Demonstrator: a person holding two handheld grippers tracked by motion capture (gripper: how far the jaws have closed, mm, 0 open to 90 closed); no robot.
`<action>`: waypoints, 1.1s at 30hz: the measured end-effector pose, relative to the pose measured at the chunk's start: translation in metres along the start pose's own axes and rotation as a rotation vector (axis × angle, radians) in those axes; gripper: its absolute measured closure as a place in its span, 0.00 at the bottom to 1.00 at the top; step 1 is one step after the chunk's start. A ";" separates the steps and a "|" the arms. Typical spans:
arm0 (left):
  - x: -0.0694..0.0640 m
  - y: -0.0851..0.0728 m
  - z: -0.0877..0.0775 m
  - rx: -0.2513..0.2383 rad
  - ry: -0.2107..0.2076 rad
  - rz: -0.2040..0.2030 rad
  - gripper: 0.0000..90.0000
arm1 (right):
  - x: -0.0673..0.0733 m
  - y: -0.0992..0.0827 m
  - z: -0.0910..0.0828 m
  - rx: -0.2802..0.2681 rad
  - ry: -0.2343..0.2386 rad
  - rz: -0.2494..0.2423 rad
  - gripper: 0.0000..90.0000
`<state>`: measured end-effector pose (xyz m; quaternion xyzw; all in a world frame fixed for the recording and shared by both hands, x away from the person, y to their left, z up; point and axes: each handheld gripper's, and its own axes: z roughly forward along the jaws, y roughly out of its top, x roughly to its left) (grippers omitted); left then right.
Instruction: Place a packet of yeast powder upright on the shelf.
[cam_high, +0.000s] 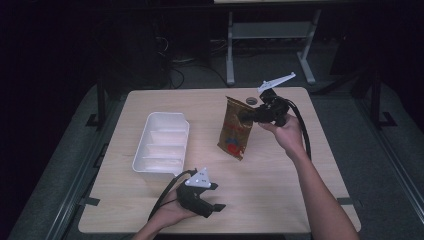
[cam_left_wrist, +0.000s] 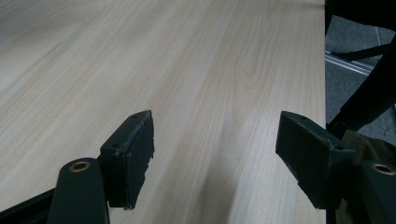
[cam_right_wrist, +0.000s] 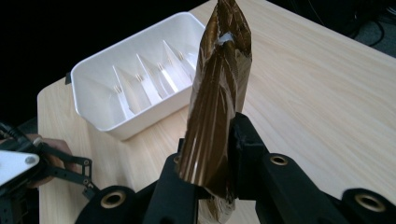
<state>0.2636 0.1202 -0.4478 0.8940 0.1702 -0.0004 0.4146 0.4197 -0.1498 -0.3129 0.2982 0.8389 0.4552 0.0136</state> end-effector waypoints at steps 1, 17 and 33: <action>0.000 0.000 0.000 -0.002 -0.001 0.001 0.31 | 0.000 0.000 0.000 0.000 0.000 0.000 0.90; 0.001 -0.003 -0.005 -0.018 0.002 -0.012 0.31 | 0.005 0.029 0.022 0.008 0.037 -0.042 0.90; 0.002 -0.004 -0.008 -0.018 0.012 -0.008 0.30 | 0.011 0.051 0.041 0.012 0.073 -0.064 0.90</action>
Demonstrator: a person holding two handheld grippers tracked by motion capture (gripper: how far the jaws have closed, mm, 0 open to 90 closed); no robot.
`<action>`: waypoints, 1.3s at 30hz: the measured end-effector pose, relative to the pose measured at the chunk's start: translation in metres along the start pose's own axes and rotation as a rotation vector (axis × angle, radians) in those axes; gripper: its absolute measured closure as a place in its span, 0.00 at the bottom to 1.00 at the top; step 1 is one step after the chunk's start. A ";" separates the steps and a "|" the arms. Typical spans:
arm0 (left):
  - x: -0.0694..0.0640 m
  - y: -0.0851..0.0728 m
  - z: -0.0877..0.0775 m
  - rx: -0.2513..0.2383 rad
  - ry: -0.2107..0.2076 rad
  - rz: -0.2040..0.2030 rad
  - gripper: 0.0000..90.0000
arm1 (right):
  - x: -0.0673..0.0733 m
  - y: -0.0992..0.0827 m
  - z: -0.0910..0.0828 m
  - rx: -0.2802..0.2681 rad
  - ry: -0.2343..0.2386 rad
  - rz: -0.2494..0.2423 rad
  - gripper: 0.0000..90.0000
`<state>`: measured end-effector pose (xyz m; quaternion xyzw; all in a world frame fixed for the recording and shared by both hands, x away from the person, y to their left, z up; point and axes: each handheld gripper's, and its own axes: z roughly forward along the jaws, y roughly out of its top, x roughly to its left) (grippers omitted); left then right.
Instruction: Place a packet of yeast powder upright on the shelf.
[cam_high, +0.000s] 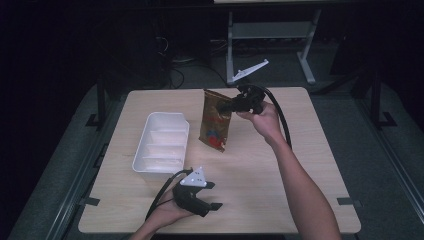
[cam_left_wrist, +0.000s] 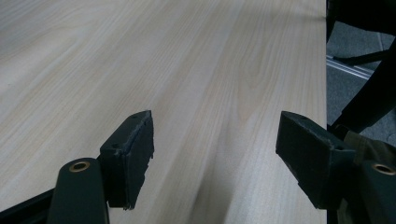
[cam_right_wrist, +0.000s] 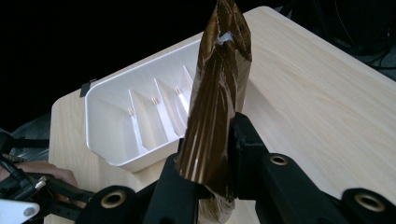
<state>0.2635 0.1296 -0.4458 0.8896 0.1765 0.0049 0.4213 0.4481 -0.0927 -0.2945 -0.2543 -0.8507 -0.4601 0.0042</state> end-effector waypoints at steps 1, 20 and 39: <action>0.000 0.000 0.000 0.001 0.002 0.001 0.30 | 0.000 0.002 0.000 -0.001 -0.001 -0.005 0.90; 0.001 -0.002 0.000 0.017 -0.002 0.001 0.30 | 0.006 0.030 0.015 0.001 0.024 -0.037 0.90; 0.004 -0.004 -0.001 0.024 -0.006 -0.004 0.30 | 0.015 0.056 0.037 0.007 0.051 -0.080 0.90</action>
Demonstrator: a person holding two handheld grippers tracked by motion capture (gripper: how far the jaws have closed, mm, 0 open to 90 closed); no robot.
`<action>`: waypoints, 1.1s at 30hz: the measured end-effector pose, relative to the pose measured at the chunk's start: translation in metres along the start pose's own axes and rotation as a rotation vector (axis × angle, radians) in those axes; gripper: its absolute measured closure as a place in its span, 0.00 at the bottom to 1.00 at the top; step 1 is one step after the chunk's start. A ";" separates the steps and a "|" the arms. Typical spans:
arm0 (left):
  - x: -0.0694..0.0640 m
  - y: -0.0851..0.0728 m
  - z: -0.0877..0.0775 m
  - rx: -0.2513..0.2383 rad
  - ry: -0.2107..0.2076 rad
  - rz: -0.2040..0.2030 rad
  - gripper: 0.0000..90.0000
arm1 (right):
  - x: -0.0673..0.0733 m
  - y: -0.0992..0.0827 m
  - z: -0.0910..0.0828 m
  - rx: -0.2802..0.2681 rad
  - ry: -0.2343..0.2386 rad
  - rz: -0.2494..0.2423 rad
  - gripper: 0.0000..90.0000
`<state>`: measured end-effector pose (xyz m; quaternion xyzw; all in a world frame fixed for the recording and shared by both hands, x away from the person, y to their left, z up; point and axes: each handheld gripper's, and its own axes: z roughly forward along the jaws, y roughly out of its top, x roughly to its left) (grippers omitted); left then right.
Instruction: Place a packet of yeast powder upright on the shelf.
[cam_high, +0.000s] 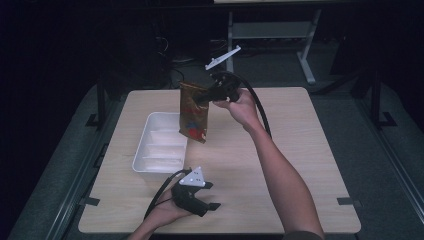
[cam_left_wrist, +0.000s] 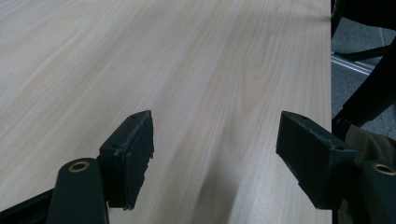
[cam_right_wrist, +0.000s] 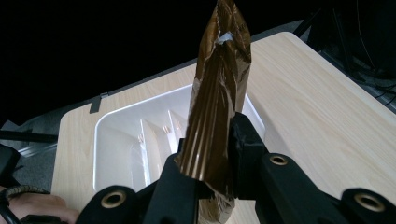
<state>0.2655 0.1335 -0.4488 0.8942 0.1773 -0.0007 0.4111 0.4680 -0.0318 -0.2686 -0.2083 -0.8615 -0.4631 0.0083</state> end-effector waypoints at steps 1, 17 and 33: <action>0.000 0.000 0.000 0.001 -0.001 -0.001 0.30 | 0.001 0.002 0.001 0.004 0.001 -0.004 0.90; 0.001 -0.001 -0.002 -0.001 0.001 0.000 0.30 | 0.005 0.019 0.020 0.011 0.027 -0.031 0.91; 0.002 -0.001 -0.003 -0.003 0.001 0.002 0.30 | 0.009 0.036 0.040 0.024 0.045 -0.050 0.91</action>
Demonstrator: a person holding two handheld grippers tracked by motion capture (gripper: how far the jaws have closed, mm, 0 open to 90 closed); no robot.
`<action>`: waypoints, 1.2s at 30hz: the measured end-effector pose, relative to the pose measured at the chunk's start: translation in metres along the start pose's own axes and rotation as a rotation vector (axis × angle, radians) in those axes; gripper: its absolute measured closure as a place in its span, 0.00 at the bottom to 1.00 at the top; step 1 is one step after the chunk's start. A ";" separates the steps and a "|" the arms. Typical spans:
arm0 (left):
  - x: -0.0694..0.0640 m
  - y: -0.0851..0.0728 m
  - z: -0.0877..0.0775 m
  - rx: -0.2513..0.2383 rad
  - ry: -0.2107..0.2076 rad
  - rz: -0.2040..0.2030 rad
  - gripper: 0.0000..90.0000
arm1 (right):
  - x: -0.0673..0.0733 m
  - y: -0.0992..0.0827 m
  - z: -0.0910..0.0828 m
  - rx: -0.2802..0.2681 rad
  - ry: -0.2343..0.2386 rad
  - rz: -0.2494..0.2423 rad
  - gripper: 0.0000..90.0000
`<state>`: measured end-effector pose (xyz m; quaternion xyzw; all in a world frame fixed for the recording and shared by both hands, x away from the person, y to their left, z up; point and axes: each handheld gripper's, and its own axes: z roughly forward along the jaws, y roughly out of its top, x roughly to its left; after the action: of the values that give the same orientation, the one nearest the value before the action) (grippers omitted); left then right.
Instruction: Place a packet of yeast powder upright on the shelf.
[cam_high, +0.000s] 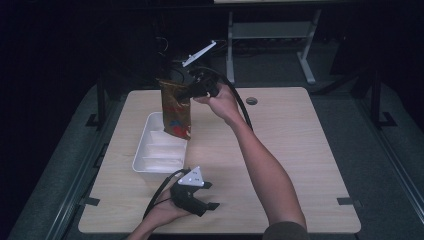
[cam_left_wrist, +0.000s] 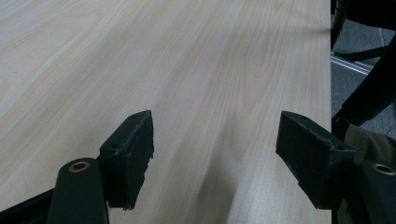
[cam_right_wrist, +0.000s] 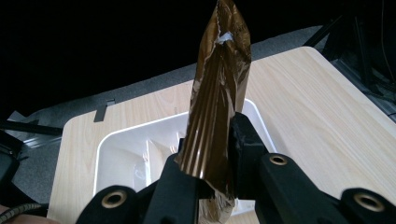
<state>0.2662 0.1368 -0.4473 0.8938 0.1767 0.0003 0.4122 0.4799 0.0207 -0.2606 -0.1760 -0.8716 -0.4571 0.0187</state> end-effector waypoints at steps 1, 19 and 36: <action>0.000 0.000 0.000 -0.001 0.000 0.000 0.30 | -0.001 0.000 0.002 -0.001 0.004 -0.001 0.91; 0.001 -0.001 -0.002 -0.008 -0.002 -0.008 0.30 | -0.005 0.010 0.031 0.028 0.021 -0.012 0.91; 0.002 -0.002 -0.003 -0.009 -0.008 -0.011 0.30 | -0.018 0.012 0.052 0.035 0.034 0.000 0.91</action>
<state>0.2667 0.1407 -0.4470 0.8911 0.1798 -0.0047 0.4167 0.5071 0.0642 -0.2847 -0.1679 -0.8790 -0.4448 0.0363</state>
